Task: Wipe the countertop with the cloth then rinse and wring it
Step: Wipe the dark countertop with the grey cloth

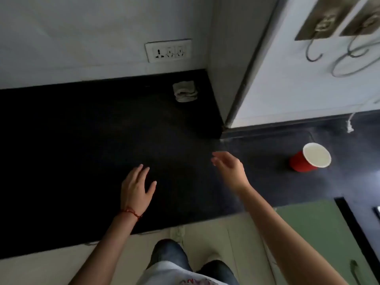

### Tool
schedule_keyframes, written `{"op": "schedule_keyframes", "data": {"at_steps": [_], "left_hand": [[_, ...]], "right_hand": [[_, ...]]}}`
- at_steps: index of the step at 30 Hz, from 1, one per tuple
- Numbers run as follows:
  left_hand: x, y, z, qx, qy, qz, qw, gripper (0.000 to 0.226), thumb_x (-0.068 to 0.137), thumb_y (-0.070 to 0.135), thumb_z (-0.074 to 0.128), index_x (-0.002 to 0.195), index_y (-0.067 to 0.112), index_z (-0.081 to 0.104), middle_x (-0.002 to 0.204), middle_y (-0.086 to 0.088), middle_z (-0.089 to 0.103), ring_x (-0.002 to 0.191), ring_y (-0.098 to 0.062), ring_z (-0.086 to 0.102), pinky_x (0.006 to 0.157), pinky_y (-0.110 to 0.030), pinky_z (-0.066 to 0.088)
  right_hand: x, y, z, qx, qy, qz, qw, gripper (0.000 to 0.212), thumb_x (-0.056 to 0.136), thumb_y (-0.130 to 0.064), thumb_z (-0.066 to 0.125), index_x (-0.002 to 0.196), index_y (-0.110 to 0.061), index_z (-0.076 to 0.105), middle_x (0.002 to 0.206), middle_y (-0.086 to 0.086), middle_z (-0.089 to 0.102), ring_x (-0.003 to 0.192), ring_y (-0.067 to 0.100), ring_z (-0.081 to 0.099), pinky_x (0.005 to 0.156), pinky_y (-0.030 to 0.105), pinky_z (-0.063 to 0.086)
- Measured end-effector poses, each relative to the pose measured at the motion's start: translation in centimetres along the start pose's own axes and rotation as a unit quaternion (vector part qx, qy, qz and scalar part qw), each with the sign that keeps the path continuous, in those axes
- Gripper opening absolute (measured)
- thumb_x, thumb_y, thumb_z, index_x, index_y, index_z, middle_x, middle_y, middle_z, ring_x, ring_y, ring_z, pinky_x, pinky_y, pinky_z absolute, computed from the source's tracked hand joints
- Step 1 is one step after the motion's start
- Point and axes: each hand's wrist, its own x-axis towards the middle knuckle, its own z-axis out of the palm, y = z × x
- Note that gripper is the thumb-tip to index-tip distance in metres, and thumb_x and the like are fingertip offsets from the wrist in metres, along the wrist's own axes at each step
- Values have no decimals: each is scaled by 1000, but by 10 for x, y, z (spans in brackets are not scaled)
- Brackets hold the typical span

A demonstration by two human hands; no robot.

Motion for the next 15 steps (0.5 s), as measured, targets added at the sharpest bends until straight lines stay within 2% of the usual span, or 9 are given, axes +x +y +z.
{"op": "schedule_keyframes", "data": {"at_steps": [2,3,5,7,12,13,15], "left_hand": [[18,-6,1,37,-4,11,999,51,81,27,65,126,6,54,139,-18,48,130,-36,43,102,-51,40],[26,-10,5,60,-5,21,998,51,81,29,65,126,7,54,138,-18,49,129,-37,45,101,-52,41],[35,-13,12,86,-30,19,996,52,83,38,53,126,10,54,138,-17,50,128,-36,46,100,-53,41],[40,-14,18,98,-48,20,994,56,83,44,38,129,13,51,140,-15,48,129,-34,45,101,-53,40],[40,-19,24,102,-41,32,993,58,94,49,12,134,18,41,144,-13,44,134,-26,32,105,-50,32],[40,-20,24,101,-39,33,994,58,94,49,13,134,18,41,144,-12,44,134,-25,29,106,-49,32],[41,-21,26,97,-37,32,994,53,92,46,27,134,18,41,145,-12,42,135,-24,27,106,-51,33]], "right_hand": [[37,-20,15,-35,15,-25,999,21,89,-18,57,108,-16,64,89,1,66,78,9,58,59,4,41],[56,-32,22,-58,18,-39,997,23,88,-17,56,111,-15,63,93,3,67,83,11,60,64,6,42],[94,-51,39,-91,12,-77,993,29,88,-16,55,117,-13,60,110,8,67,101,18,61,82,19,45],[130,-65,53,-147,11,-119,982,38,88,-17,54,125,-11,53,127,11,58,118,24,53,96,32,42],[209,-81,77,-288,22,-194,937,58,89,-23,53,141,-8,31,149,19,31,138,33,27,112,40,29],[222,-81,80,-308,23,-202,929,62,88,-25,54,142,-6,28,150,20,28,140,34,23,115,40,24],[245,-76,86,-365,9,-207,908,71,87,-34,56,143,-6,23,153,19,22,142,33,17,117,43,18]]}}
